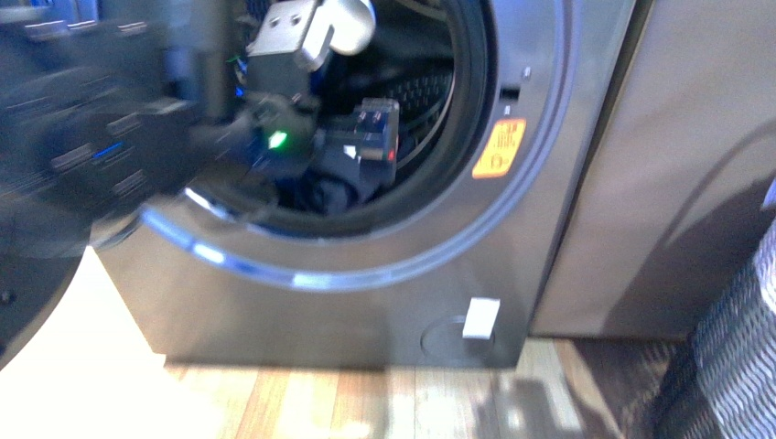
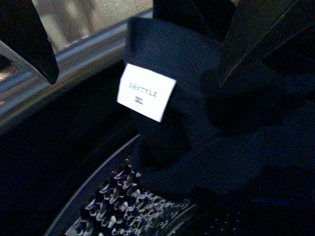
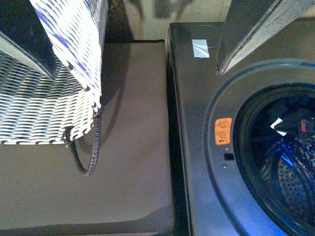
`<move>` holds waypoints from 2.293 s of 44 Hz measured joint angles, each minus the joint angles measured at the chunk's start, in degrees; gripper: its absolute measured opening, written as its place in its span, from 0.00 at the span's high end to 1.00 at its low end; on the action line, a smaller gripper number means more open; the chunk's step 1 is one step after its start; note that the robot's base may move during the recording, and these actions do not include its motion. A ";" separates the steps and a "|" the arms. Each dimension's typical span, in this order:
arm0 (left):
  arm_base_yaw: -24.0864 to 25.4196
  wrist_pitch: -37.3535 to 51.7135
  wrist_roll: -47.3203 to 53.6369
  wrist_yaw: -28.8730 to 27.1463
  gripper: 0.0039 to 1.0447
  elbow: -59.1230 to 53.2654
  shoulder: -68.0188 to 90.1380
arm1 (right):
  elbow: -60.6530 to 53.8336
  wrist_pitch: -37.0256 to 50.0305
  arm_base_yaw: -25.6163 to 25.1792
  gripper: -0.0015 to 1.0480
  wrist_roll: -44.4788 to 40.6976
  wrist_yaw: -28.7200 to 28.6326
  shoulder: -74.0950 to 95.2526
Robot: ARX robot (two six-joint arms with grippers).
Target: Collect clothes from washing machine
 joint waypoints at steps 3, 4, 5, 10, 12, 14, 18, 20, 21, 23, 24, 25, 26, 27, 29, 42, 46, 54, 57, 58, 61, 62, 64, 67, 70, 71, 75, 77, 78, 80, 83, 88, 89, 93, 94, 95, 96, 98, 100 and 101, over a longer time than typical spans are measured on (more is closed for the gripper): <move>0.24 -1.22 0.83 -1.38 0.06 2.69 2.08 | 0.00 0.00 0.00 0.07 0.00 0.00 0.00; 0.28 -1.42 0.90 -1.57 0.06 3.13 2.40 | 0.00 0.00 0.00 0.07 0.00 0.00 0.00; 0.35 -1.79 1.16 -1.99 0.06 3.96 3.06 | 0.00 0.00 0.00 0.07 0.00 0.00 0.00; 0.77 -2.86 2.47 -4.31 0.06 6.99 5.44 | 0.00 0.00 0.00 0.07 0.00 0.00 0.00; 0.98 -3.34 2.89 -5.09 0.06 8.35 6.40 | 0.00 0.00 0.00 0.07 0.00 0.00 0.00; 1.18 -3.80 3.37 -5.79 0.06 9.31 7.06 | 0.00 0.00 0.00 0.07 0.00 0.00 0.00; 1.57 -4.55 4.11 -7.39 0.06 11.45 8.57 | 0.00 0.00 0.00 0.07 0.00 0.00 0.00; 1.79 -5.16 4.26 -8.04 0.06 12.72 9.42 | 0.00 0.00 0.00 0.07 0.00 0.00 0.00; 1.88 -5.55 4.28 -8.41 0.06 13.33 9.81 | 0.00 0.00 0.00 0.07 0.00 0.00 0.00; 2.08 -6.01 4.39 -8.92 0.06 14.19 10.36 | 0.00 0.00 0.00 0.07 0.00 0.00 0.00; 2.14 -6.32 4.44 -9.14 0.06 14.69 10.71 | 0.00 0.00 0.00 0.07 0.00 0.00 0.00; 2.25 -6.69 4.50 -9.40 0.06 15.21 11.08 | 0.00 0.00 0.00 0.07 0.00 0.00 0.00; 2.34 -7.13 4.50 -9.62 0.06 15.69 11.32 | 0.00 0.00 0.00 0.07 0.00 0.00 0.00; 2.40 -7.39 4.52 -9.79 0.06 15.98 11.52 | 0.00 0.00 0.00 0.07 0.00 0.00 0.00; 2.51 -8.48 4.61 -10.16 0.06 16.94 12.09 | 0.00 0.00 0.00 0.07 0.00 0.00 0.00; 2.62 -16.96 5.31 -12.35 0.06 20.72 14.88 | 0.00 0.00 0.00 0.07 0.00 0.00 0.00; 2.47 -19.39 5.20 -12.35 0.06 21.55 15.08 | 0.00 0.00 0.00 0.07 0.00 0.00 0.00; 2.12 -22.34 5.33 -12.28 0.06 22.18 15.08 | 0.00 0.00 0.00 0.07 0.00 0.00 0.00; 2.05 -22.38 5.79 -12.98 0.10 22.32 15.08 | 0.00 0.00 0.00 0.07 0.00 0.00 0.00; 2.01 -22.16 5.97 -13.33 0.15 22.32 15.08 | 0.00 0.00 0.00 0.07 0.00 0.00 0.00; 1.73 -22.05 6.58 -13.81 0.26 22.29 15.08 | 0.00 0.00 0.00 0.07 0.00 0.00 0.00; 1.62 -22.05 6.71 -13.88 0.30 22.29 15.08 | 0.00 0.00 0.00 0.07 0.00 0.00 0.00; 1.51 -22.08 6.84 -13.84 0.35 22.25 15.06 | 0.00 0.00 0.00 0.07 0.00 0.00 0.00; 1.33 -22.08 6.84 -13.66 0.45 22.08 15.04 | 0.00 0.00 0.00 0.07 0.00 0.00 0.00; 1.29 -22.08 6.93 -13.33 0.55 21.70 14.78 | 0.00 0.00 0.00 0.07 0.00 0.00 0.00; 1.29 -22.05 6.93 -13.27 0.57 21.64 14.69 | 0.00 0.00 0.00 0.07 0.00 0.00 0.00; 1.31 -22.05 7.08 -12.92 0.68 21.00 14.27 | 0.00 0.00 0.00 0.07 0.00 0.00 0.00; 1.36 -22.05 7.15 -12.76 0.73 20.76 14.12 | 0.00 0.00 0.00 0.07 0.00 0.00 0.00; 1.40 -22.03 7.28 -12.74 0.77 20.46 13.94 | 0.00 0.00 0.00 0.07 0.00 0.00 0.00; 1.46 -21.79 7.34 -12.28 0.82 20.00 13.73 | 0.00 0.00 0.00 0.07 0.00 0.00 0.00; 1.64 -21.29 7.56 -11.80 0.89 19.06 13.18 | 0.00 0.00 0.00 0.07 0.00 0.00 0.00; 1.92 -19.76 7.69 -10.01 0.93 16.33 11.21 | 0.00 0.00 0.00 0.07 0.00 0.00 0.00; 1.99 -19.26 7.69 -9.46 0.93 15.50 10.67 | 0.00 0.00 0.00 0.07 0.00 0.00 0.00; 2.08 -17.53 7.78 -7.93 0.93 12.55 8.44 | 0.00 0.00 0.00 0.07 0.00 0.00 0.00; 2.08 -16.74 7.76 -7.19 0.93 11.37 7.50 | 0.00 0.00 0.00 0.07 0.00 0.00 0.00; 2.10 -15.91 7.78 -6.56 0.93 10.14 6.51 | 0.00 0.00 0.00 0.07 0.00 0.00 0.00; 2.10 -15.47 7.76 -6.10 0.93 9.44 5.99 | 0.00 0.00 0.00 0.07 0.00 0.00 0.00; 2.10 -13.81 7.87 -4.63 0.93 6.71 3.69 | 0.00 0.00 0.00 0.07 0.00 0.00 0.00; 2.10 -12.26 7.89 -3.17 0.93 3.85 1.16 | 0.00 0.00 0.00 0.07 0.00 0.00 0.00; 2.10 -11.58 7.89 -2.40 0.93 2.47 -0.13 | 0.00 0.00 0.00 0.07 0.00 0.00 0.00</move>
